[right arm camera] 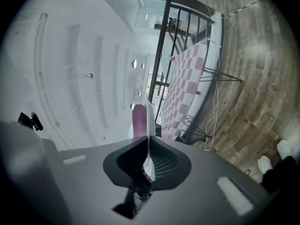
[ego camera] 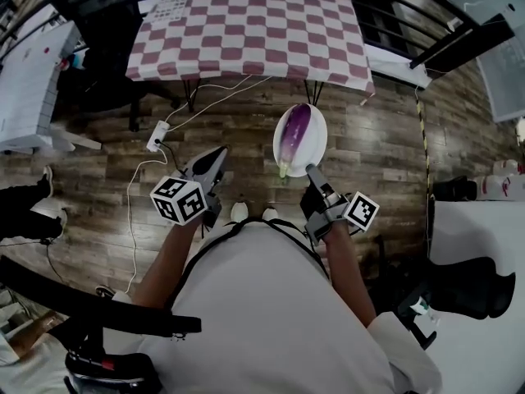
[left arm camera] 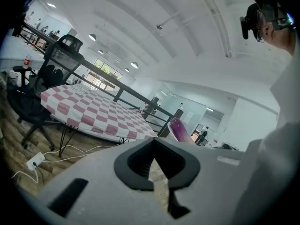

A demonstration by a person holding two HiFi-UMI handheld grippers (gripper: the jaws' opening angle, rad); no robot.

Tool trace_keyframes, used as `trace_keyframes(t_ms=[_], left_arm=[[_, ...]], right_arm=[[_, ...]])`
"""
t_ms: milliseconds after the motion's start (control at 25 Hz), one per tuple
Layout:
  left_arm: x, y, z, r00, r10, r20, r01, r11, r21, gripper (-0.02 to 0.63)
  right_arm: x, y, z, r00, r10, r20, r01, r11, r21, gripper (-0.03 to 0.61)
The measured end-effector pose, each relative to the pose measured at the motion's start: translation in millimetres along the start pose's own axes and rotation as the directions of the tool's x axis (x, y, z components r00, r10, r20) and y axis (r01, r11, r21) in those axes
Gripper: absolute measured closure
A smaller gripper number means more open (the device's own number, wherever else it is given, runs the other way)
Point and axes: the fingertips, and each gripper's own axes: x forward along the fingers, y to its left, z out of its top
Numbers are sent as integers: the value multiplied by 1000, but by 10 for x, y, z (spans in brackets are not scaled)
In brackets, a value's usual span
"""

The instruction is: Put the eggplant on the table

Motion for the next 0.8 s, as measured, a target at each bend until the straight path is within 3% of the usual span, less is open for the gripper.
trace_keyframes(t_ms=[800], left_arm=[[-331, 264, 259, 1000, -19, 16, 18, 999, 51, 614]], right_arm=[[229, 163, -306, 1000, 1, 28, -1, 1000, -20, 557]])
